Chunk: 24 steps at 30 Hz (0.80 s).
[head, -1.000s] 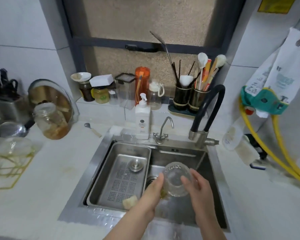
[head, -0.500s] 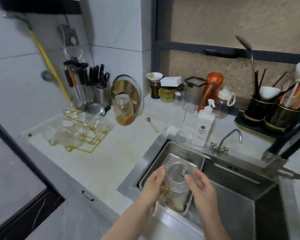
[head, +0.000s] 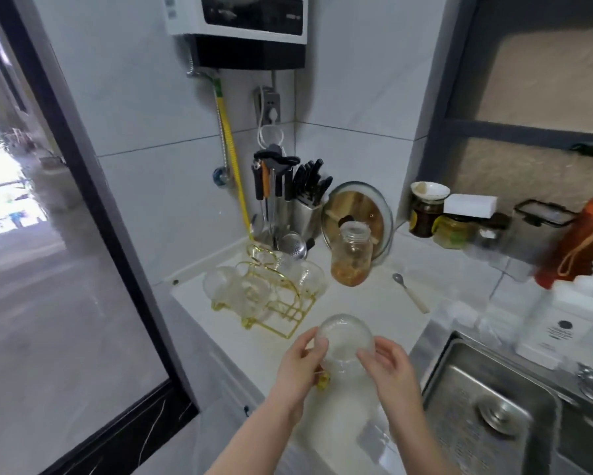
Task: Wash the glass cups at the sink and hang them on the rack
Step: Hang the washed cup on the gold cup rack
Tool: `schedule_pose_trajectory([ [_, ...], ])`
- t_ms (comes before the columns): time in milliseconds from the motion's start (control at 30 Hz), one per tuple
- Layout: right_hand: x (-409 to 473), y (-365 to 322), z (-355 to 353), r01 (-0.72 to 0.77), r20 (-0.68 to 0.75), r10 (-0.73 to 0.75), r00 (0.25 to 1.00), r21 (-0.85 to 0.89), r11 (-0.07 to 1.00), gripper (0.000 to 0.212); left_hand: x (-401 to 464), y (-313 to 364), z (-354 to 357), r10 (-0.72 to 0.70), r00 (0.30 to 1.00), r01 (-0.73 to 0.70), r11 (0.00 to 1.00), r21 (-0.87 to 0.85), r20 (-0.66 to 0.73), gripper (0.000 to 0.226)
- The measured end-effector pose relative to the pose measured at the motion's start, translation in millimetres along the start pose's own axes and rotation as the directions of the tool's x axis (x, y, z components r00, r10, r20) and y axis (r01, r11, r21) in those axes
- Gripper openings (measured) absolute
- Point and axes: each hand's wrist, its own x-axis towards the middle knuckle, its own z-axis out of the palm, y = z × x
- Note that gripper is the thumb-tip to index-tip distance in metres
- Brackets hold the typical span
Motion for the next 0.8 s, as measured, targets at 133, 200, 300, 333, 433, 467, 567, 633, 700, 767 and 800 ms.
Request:
schedule_pose_trajectory([
  [133, 16.7, 3.0, 62.2, -0.008, 0.032, 0.009, 0.999, -0.021, 1.0, 0.035, 26.3, 10.4, -55.6, -0.004, 0.998, 0.001, 0.999, -0.051, -0.059, 0.037],
  [200, 24.5, 2.8, 88.4, -0.016, 0.043, 0.018, 0.999, -0.031, 0.999, 0.038, 38.9, 12.8, -78.6, -0.01, 0.996, 0.006, 0.999, -0.048, -0.083, 0.033],
  [300, 38.1, 2.7, 120.9, -0.027, 0.061, 0.029, 0.998, -0.04, 0.999, 0.034, 58.6, 15.2, -105.6, -0.039, 0.988, 0.03, 0.998, -0.063, -0.15, 0.039],
  [333, 43.5, 3.1, 129.4, -0.032, 0.071, 0.036, 0.997, -0.049, 0.998, 0.033, 64.1, 16.0, -112.1, -0.047, 0.985, 0.035, 0.997, -0.071, -0.169, 0.039],
  [433, 65.1, 4.3, 148.8, -0.027, 0.105, 0.036, 0.994, -0.094, 0.995, 0.028, 80.2, 16.6, -124.2, -0.079, 0.977, 0.053, 0.99, -0.13, -0.199, 0.032],
  [467, 74.7, 4.8, 153.9, -0.022, 0.109, 0.033, 0.993, -0.104, 0.994, 0.028, 85.9, 17.4, -126.0, -0.091, 0.975, 0.06, 0.986, -0.154, -0.203, 0.031],
  [567, 100.9, 9.1, 164.5, -0.016, 0.131, 0.036, 0.991, -0.15, 0.989, 0.028, 97.8, 15.9, -125.5, -0.158, 0.963, 0.103, 0.965, -0.241, -0.219, 0.022],
  [633, 114.2, 14.7, 169.0, -0.019, 0.157, 0.046, 0.987, -0.169, 0.985, 0.029, 106.2, 13.1, -125.0, -0.194, 0.952, 0.126, 0.953, -0.275, -0.238, 0.016],
  [700, 123.8, 22.2, 171.8, -0.011, 0.168, 0.046, 0.985, -0.205, 0.979, 0.029, 117.3, 8.3, -125.5, -0.229, 0.938, 0.154, 0.947, -0.282, -0.258, 0.015],
  [767, 133.6, 30.8, 173.2, -0.019, 0.152, 0.055, 0.987, -0.226, 0.974, 0.031, 128.5, 5.7, -125.2, -0.254, 0.927, 0.179, 0.947, -0.268, -0.277, 0.017],
  [800, 139.0, 35.8, 173.2, -0.033, 0.142, 0.067, 0.988, -0.229, 0.973, 0.032, 133.6, 4.7, -124.4, -0.26, 0.922, 0.187, 0.948, -0.259, -0.286, 0.018],
])
